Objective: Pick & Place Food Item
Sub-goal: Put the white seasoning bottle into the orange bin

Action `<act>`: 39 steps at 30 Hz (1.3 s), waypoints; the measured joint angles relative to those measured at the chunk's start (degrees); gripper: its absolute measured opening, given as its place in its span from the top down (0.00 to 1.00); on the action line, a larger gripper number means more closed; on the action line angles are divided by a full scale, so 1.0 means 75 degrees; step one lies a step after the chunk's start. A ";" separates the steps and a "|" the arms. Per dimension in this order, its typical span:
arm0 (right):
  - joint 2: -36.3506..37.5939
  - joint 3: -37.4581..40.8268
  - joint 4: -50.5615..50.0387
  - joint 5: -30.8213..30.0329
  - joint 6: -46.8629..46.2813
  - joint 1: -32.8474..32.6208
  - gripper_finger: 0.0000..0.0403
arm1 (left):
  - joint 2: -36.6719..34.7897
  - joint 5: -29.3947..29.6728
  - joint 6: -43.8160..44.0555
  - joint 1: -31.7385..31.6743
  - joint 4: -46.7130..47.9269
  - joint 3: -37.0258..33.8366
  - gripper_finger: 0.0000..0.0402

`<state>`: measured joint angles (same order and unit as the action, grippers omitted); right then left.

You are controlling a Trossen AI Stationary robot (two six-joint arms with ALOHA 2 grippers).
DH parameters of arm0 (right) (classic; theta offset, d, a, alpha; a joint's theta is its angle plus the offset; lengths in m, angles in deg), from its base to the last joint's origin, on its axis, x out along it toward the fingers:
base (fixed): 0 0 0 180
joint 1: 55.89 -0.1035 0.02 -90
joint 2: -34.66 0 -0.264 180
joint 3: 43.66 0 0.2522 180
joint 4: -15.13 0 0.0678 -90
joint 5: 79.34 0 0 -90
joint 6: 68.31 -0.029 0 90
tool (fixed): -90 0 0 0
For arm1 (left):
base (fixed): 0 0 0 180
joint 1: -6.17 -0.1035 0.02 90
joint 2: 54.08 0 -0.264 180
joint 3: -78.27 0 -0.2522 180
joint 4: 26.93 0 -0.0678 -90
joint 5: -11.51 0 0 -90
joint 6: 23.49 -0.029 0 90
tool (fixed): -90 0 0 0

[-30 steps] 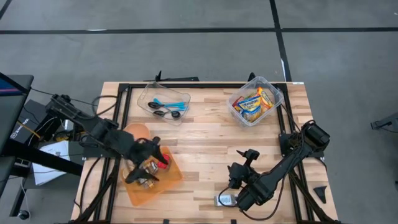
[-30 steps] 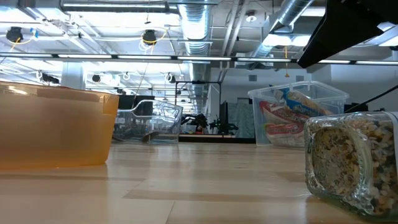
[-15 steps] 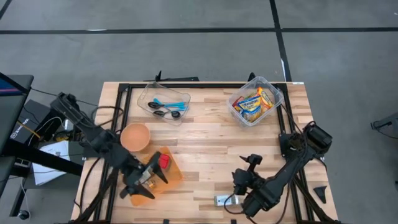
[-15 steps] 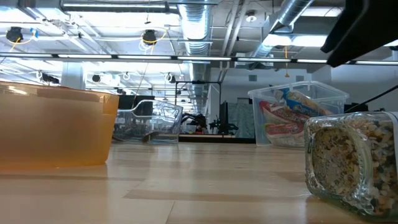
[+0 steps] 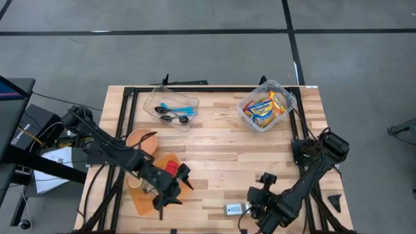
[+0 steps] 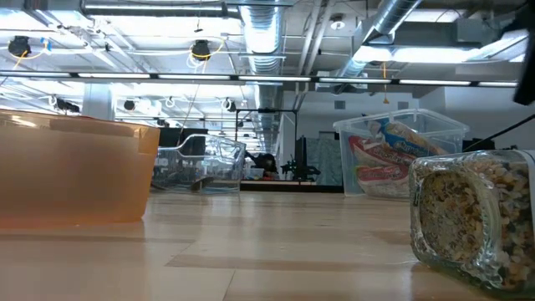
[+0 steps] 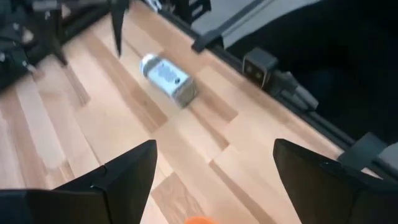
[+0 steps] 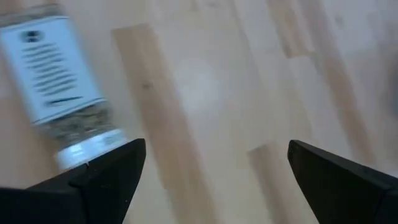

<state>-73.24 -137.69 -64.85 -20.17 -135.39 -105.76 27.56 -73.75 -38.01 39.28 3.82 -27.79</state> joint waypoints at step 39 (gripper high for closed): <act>-0.0029 0.0921 0.4720 0.1630 0.3824 0.0897 0.04 | 0.0169 -0.0071 0.0260 -0.0353 -0.0209 0.0003 0.22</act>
<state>-73.45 -130.78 -29.45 -7.95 -106.71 -99.03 28.83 -74.28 -36.06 36.63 2.25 -27.77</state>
